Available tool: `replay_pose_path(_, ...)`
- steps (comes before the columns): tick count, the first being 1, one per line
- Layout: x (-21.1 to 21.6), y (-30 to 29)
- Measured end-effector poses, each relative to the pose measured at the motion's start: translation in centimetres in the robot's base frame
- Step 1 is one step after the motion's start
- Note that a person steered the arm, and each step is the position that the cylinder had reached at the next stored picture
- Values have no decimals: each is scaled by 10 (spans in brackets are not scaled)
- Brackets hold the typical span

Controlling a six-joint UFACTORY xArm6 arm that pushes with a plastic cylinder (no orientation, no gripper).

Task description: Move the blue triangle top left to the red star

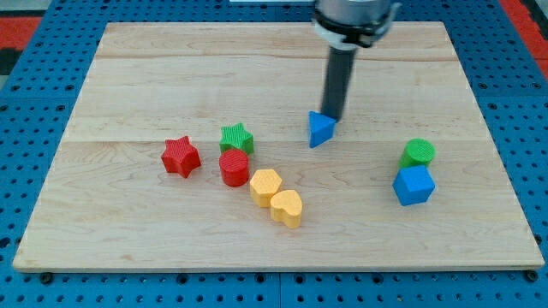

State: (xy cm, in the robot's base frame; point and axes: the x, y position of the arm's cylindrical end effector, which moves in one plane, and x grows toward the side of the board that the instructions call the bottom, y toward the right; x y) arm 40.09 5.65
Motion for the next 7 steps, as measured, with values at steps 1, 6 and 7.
replay_pose_path(1, 7, 4)
replay_pose_path(6, 18, 8)
replay_pose_path(7, 17, 28)
